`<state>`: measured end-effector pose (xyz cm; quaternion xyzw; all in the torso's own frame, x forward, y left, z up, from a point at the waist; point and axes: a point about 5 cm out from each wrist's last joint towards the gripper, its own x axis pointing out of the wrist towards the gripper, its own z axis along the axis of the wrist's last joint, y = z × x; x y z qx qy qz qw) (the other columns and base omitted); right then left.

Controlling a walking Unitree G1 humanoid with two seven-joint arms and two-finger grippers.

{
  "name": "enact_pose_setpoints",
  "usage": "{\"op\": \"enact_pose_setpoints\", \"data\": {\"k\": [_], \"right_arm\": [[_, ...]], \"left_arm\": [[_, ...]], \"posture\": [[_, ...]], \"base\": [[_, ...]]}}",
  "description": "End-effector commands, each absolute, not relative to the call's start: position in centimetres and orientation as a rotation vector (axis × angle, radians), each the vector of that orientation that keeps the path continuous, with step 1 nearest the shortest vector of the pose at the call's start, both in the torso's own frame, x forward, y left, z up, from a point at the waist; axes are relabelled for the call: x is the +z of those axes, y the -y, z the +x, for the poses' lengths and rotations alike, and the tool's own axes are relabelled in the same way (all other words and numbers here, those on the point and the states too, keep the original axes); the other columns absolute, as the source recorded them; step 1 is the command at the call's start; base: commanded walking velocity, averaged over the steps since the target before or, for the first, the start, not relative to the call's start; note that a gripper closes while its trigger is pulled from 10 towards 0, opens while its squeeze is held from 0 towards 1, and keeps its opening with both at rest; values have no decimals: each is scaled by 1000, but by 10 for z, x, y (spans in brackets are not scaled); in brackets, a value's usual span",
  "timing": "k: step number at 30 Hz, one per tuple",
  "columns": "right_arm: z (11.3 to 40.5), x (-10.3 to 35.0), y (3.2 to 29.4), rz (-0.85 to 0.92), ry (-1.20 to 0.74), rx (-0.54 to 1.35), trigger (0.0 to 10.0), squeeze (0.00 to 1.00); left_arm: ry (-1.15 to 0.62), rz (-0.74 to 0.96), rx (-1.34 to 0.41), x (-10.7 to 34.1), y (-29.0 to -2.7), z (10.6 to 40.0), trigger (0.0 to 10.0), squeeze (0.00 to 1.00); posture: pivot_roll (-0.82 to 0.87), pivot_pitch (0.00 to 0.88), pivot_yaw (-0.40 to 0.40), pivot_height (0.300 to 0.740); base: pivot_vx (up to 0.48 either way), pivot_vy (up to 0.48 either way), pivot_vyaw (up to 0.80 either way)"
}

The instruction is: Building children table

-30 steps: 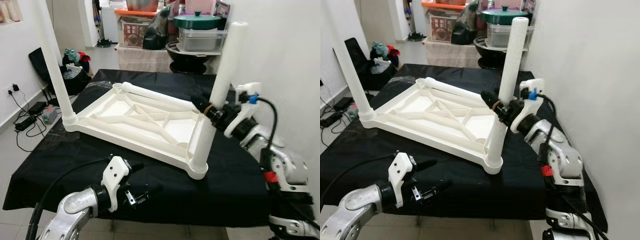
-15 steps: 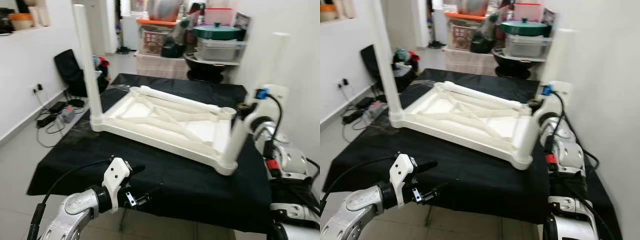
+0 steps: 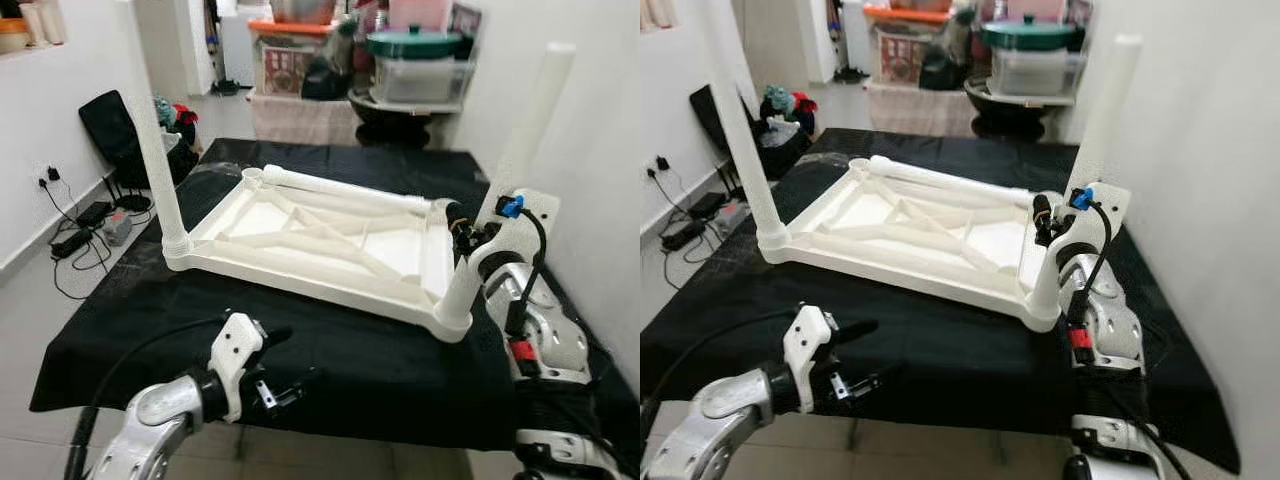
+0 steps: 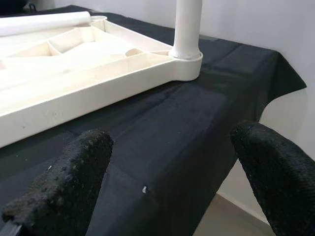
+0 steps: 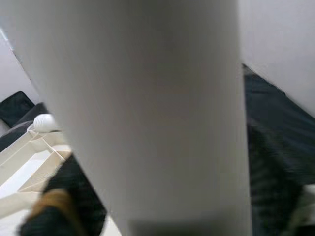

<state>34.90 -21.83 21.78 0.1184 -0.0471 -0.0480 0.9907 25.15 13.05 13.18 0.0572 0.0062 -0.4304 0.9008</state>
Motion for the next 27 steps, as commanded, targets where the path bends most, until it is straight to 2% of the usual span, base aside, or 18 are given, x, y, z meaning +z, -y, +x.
{"op": "enact_pose_setpoints", "data": {"k": [1,5,11,15,16,18,24,27], "right_arm": [[345,229,217,228,151,-65,10000,1000],[338,235,216,186,193,-58,10000,1000],[321,234,221,5,212,-132,10000,1000],[307,222,217,13,162,-121,10000,1000],[295,216,216,-34,154,-122,10000,1000],[291,215,216,-48,153,-122,10000,1000],[266,197,227,-133,100,-220,10000,1000],[256,192,225,-97,87,-246,10000,1000]], "left_arm": [[-17,121,-888,129,-131,251,10000,0],[-18,120,-886,127,-132,251,10000,0],[-22,124,-881,126,-133,251,10000,0],[-22,126,-876,126,-133,251,10000,0],[-21,131,-865,125,-135,251,10000,0],[-21,132,-862,125,-136,252,10000,0],[-12,146,-822,124,-139,256,10000,0],[-5,126,-785,128,-143,259,10000,0]], "posture": [[85,0,-48,740],[82,0,-47,740],[75,0,-47,740],[71,0,-49,740],[62,0,-48,740],[62,0,-48,740],[46,0,-40,740],[46,0,-43,740]], "base": [[0,0,0],[0,0,0],[0,0,0],[0,0,0],[0,0,0],[0,0,0],[0,0,0],[0,0,0]]}}
